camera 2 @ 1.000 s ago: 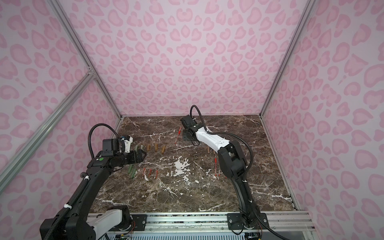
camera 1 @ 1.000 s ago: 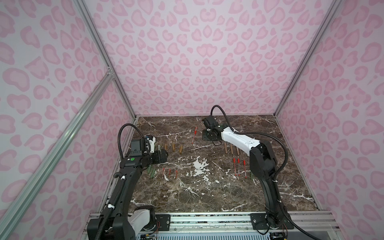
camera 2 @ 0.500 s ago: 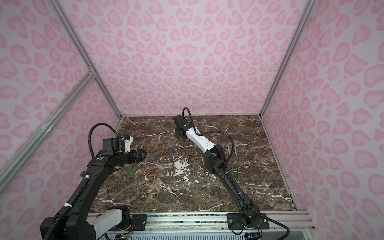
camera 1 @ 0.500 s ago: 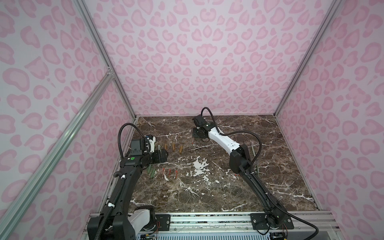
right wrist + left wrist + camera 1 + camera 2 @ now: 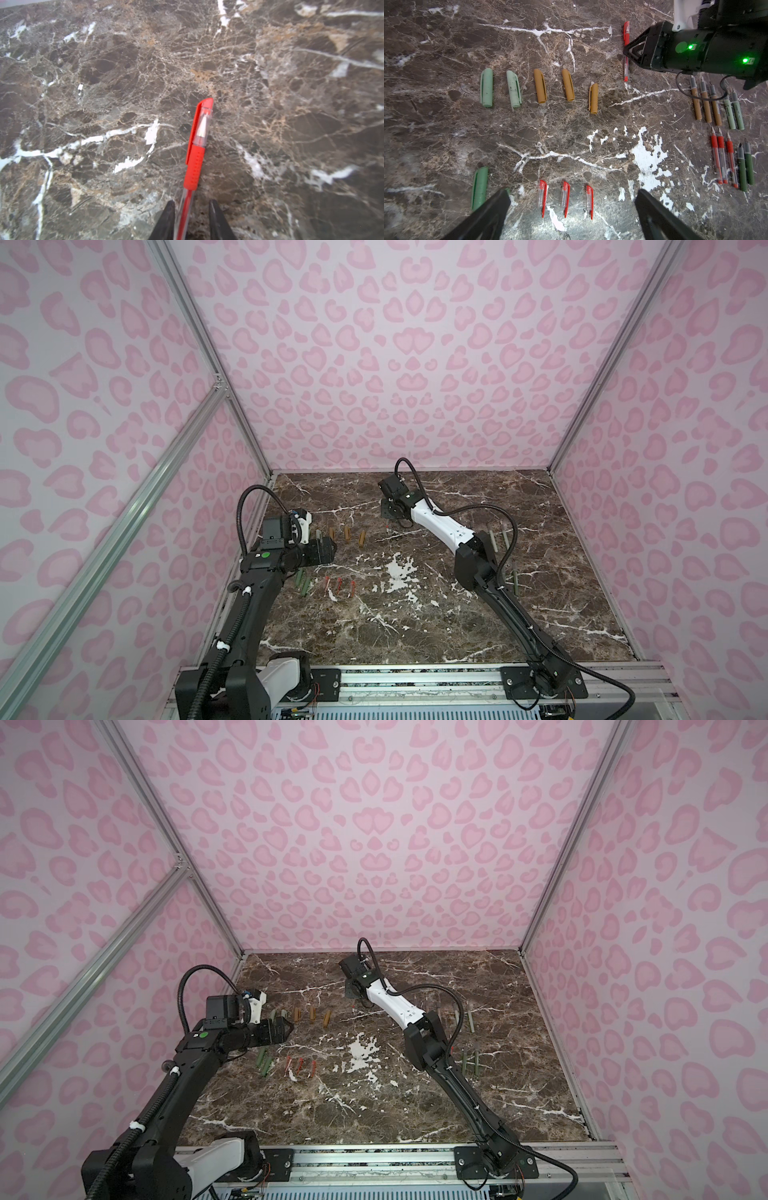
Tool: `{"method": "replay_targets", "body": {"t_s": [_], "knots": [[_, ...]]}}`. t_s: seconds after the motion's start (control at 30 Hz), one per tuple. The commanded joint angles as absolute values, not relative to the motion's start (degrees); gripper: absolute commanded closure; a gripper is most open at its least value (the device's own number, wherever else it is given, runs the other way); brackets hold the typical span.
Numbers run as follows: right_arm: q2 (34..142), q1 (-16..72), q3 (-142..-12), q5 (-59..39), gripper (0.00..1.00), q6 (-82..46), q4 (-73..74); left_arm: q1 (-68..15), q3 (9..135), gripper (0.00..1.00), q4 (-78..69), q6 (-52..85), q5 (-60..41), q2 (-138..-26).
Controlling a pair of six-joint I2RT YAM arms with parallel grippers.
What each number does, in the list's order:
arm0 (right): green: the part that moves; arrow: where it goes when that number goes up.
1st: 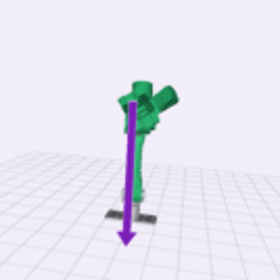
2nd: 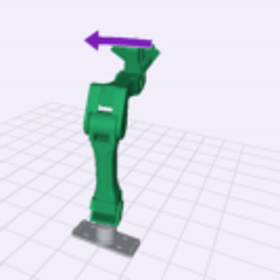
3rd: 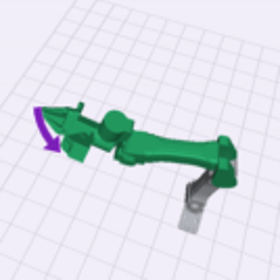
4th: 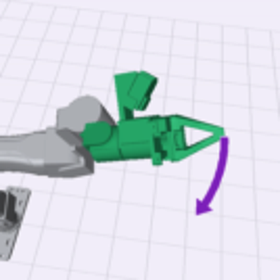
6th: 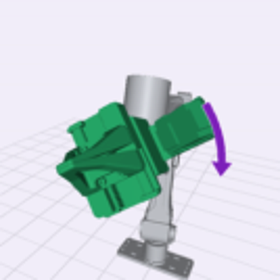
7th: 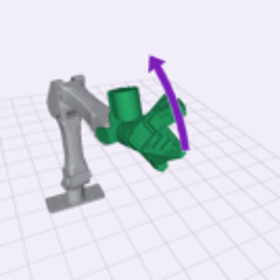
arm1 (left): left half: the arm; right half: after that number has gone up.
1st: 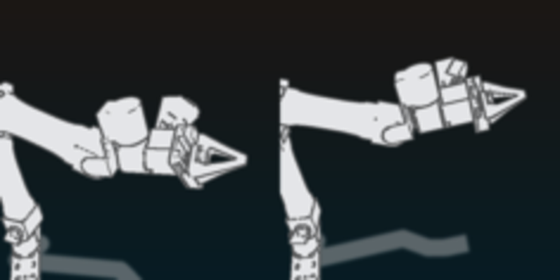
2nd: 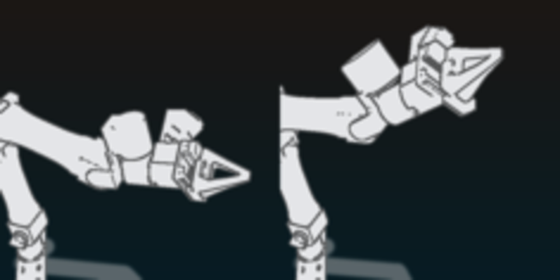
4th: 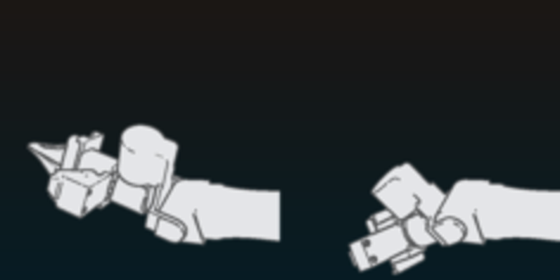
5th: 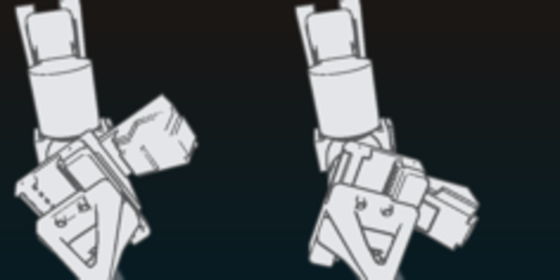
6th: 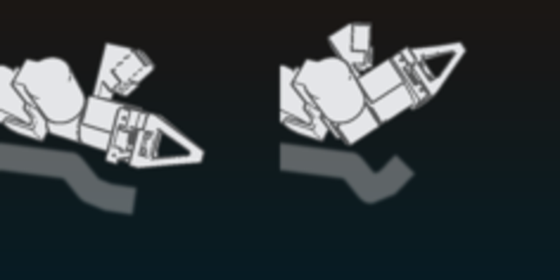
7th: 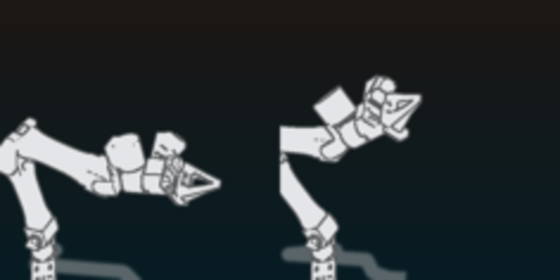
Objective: Open the pen caps
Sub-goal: 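Reach the right gripper to the last lying red pen and grasp it, then bring the red pen to the left gripper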
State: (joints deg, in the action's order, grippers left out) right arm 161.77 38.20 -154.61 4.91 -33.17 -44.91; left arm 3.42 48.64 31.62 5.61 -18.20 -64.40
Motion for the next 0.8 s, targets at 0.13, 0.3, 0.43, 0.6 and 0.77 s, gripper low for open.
{"method": "replay_targets", "body": {"t_s": [0.13, 0.3, 0.43, 0.6, 0.77], "knots": [[161.1, 37.8, -150.4, 5.9, 0.76, -30.5, -54.7, 3.6, 48.6, 0.02, 30.5, 5.8, -18.7, -64.0], [160.0, 37.6, -148.5, 2.8, 0.86, -30.2, -57.8, 3.5, 49.4, 0.02, 31.3, 6.0, -18.4, -64.4], [158.4, 37.7, -147.2, 1.0, 0.95, -28.7, -59.4, 3.5, 48.8, 0.02, 30.6, 6.0, -19.6, -64.4], [150.2, 38.7, -136.2, 0.1, 0.98, -27.2, -55.2, 3.5, 49.0, 0.02, 30.6, 6.2, -20.4, -64.0], [134.0, 39.8, -113.9, -1.7, 0.98, -28.3, -42.7, 3.6, 49.7, 0.01, 31.3, 7.2, -27.6, -64.0]]}}
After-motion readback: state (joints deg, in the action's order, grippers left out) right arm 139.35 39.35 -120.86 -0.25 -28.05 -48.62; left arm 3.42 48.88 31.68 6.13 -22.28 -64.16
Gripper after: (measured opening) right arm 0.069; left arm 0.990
